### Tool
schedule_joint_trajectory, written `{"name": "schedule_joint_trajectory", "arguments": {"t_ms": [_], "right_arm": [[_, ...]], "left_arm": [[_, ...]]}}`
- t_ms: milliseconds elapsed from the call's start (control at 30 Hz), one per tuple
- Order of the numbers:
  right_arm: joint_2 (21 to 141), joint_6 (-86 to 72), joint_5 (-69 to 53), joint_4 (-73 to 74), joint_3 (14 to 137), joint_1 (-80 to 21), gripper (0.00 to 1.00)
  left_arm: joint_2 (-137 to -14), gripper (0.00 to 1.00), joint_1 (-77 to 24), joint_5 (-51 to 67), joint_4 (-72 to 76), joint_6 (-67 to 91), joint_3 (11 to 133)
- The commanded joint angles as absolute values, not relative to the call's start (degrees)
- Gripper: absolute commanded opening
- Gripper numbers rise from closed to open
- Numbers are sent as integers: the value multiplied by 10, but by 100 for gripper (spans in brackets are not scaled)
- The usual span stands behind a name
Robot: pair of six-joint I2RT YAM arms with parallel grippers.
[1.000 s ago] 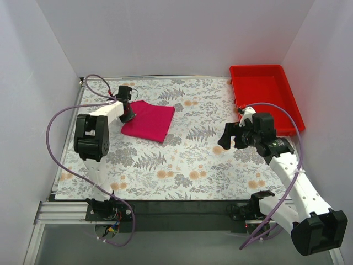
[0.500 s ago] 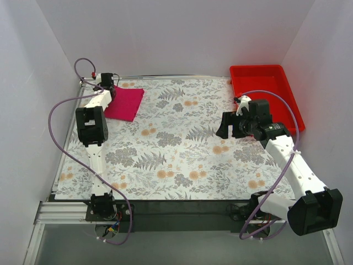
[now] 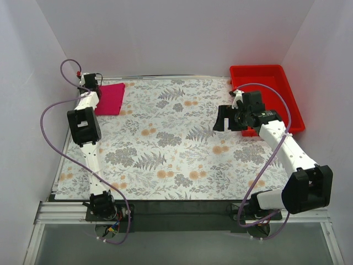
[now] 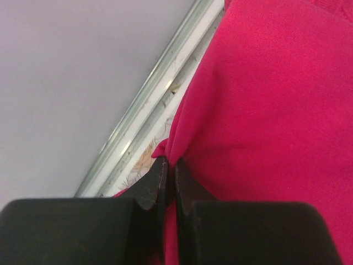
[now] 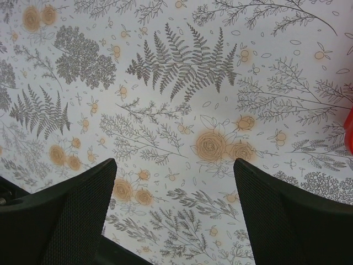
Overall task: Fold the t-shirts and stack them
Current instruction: Neatly place the folded tshirt to the corner
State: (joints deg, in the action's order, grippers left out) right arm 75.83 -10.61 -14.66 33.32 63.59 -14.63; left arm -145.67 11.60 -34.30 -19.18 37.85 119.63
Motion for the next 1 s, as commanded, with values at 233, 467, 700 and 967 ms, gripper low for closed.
{"name": "schedule_joint_trajectory", "arguments": {"t_ms": [233, 467, 700, 967], "right_arm": [[767, -135, -149, 335, 668, -146, 83], [735, -149, -104, 337, 657, -145, 84], [637, -131, -42, 351, 636, -140, 92], [493, -130, 22, 394, 627, -137, 98]], "left_arm": [[-1504, 22, 129, -359, -163, 326, 1256], [-1446, 63, 135, -325, -171, 389, 1234], [-1228, 77, 135, -136, -207, 581, 1066], [-900, 81, 134, -1, -264, 684, 852]]}}
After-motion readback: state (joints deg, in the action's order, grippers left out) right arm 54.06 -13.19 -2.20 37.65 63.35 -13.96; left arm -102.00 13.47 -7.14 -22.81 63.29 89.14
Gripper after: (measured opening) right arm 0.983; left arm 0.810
